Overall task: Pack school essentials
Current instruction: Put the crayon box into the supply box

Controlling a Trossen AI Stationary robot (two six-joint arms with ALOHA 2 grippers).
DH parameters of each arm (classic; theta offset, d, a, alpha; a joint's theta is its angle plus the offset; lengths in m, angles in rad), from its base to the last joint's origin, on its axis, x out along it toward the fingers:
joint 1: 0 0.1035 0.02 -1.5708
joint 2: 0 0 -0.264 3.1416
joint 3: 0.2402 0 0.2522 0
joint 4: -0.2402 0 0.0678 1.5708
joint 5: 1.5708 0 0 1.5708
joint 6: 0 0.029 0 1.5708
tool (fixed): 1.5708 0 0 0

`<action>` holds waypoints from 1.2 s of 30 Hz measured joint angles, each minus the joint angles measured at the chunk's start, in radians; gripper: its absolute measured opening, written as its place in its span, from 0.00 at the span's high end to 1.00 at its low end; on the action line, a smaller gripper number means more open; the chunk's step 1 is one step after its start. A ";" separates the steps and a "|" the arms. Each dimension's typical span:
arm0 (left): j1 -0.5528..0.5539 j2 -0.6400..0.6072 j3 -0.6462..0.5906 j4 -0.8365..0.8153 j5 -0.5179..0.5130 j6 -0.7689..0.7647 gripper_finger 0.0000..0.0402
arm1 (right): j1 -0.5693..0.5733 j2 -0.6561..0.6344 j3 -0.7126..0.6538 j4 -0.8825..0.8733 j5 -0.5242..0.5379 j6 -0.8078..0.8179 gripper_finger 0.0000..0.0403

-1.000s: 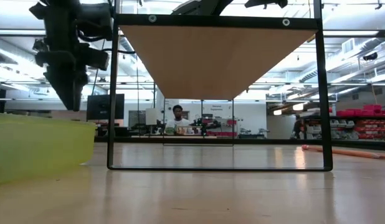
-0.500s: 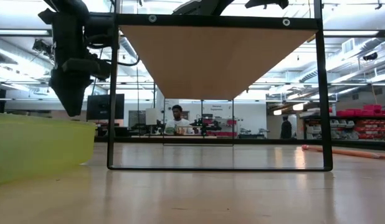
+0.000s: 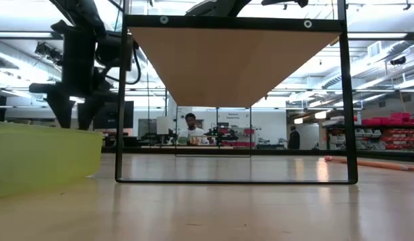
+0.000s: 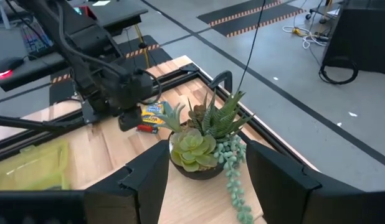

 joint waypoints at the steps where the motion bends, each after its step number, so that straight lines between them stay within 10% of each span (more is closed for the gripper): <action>1: 0.006 0.005 0.000 0.018 -0.016 -0.021 0.50 | 0.000 0.000 0.000 0.001 0.000 -0.005 0.45; 19: 0.186 0.029 -0.089 0.253 0.025 -0.067 0.53 | -0.031 -0.002 0.000 -0.074 0.000 -0.059 0.45; 36: -0.144 0.026 -0.110 0.377 0.328 0.032 0.57 | -0.042 -0.033 0.000 -0.024 0.000 -0.050 0.45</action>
